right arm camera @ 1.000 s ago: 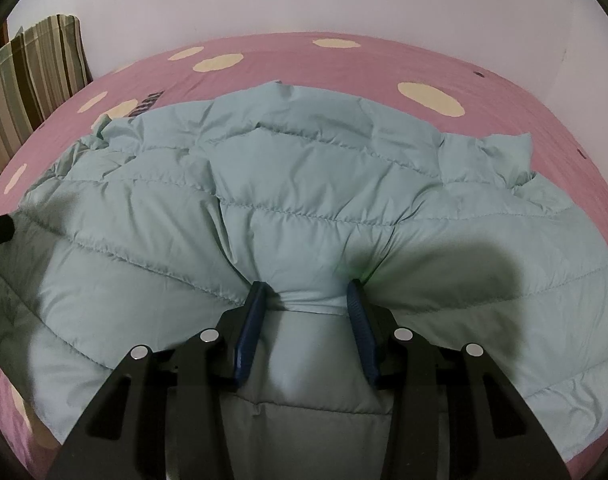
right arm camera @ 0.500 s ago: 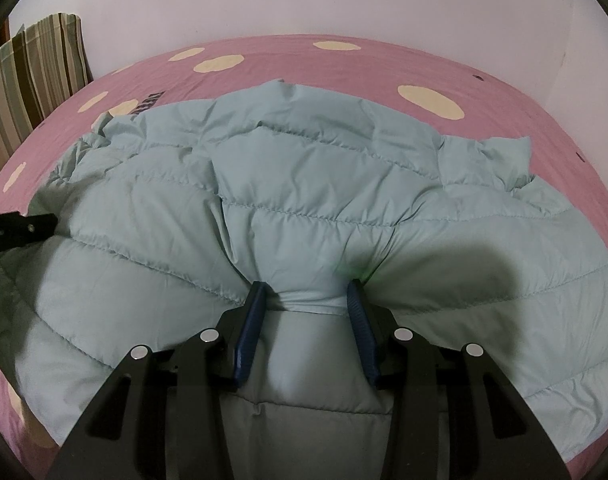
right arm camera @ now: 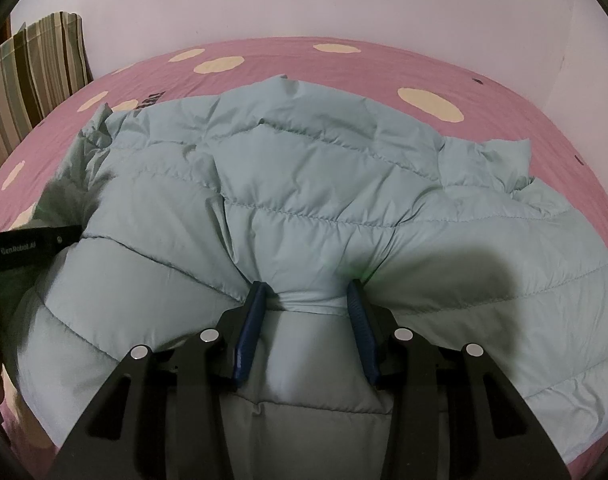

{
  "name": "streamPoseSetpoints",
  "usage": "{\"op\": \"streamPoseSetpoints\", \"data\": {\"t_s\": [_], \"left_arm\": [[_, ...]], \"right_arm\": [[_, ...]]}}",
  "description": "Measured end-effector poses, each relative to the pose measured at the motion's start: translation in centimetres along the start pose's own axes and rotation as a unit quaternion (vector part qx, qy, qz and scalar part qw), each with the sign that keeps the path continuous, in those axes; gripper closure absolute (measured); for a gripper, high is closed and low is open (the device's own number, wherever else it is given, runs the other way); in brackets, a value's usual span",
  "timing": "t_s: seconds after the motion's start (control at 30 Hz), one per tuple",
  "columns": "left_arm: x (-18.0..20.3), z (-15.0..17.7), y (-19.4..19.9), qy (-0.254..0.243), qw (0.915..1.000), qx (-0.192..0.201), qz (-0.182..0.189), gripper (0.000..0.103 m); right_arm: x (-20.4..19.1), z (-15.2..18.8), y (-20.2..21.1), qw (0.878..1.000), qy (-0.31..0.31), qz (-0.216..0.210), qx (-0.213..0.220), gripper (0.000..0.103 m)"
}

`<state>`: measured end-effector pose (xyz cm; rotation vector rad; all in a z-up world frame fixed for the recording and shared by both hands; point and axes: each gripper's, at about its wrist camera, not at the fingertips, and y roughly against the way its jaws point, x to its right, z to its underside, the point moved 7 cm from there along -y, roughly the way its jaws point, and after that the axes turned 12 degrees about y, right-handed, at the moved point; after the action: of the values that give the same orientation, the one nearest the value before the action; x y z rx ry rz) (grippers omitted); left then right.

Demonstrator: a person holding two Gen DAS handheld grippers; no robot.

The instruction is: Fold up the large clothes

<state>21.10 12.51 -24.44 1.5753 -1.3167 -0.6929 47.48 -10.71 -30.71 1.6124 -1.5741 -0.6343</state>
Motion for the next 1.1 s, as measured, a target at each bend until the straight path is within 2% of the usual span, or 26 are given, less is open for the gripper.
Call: {"op": "streamPoseSetpoints", "data": {"t_s": [0.1, 0.2, 0.37, 0.6, 0.73, 0.8, 0.87, 1.1], "left_arm": [[0.9, 0.1, 0.4, -0.014, 0.9998, 0.01, -0.013, 0.08], [1.4, 0.1, 1.1, -0.022, 0.9992, 0.021, -0.027, 0.088], [2.2, -0.2, 3.8, -0.031, 0.9971, 0.054, -0.043, 0.093], [4.9, -0.5, 10.8, -0.039, 0.9925, 0.113, -0.023, 0.094], [8.3, 0.0, 14.0, -0.06, 0.9885, 0.138, -0.011, 0.094], [10.1, 0.4, 14.8, -0.074, 0.9865, 0.146, -0.008, 0.094], [12.6, 1.4, 15.6, -0.091, 0.9844, 0.151, -0.001, 0.094], [21.3, 4.9, 15.8, -0.156, 0.9743, 0.162, 0.012, 0.094]], "right_arm": [[0.0, 0.1, 0.0, 1.0, 0.0, 0.0, 0.0, 0.06], [0.0, 0.1, 0.0, 1.0, 0.001, 0.001, 0.0, 0.06], [-0.1, 0.0, 0.2, 1.0, -0.001, 0.005, 0.004, 0.06], [1.1, -0.5, 1.6, 1.0, -0.006, -0.001, 0.016, 0.059], [4.2, -0.6, 4.1, 0.999, -0.023, 0.012, 0.039, 0.057], [6.4, -0.5, 5.5, 0.998, -0.028, 0.027, 0.051, 0.051], [9.0, 0.0, 6.8, 0.997, -0.037, 0.04, 0.06, 0.051], [16.7, 3.0, 8.8, 0.993, -0.083, 0.065, 0.056, 0.051]]}}
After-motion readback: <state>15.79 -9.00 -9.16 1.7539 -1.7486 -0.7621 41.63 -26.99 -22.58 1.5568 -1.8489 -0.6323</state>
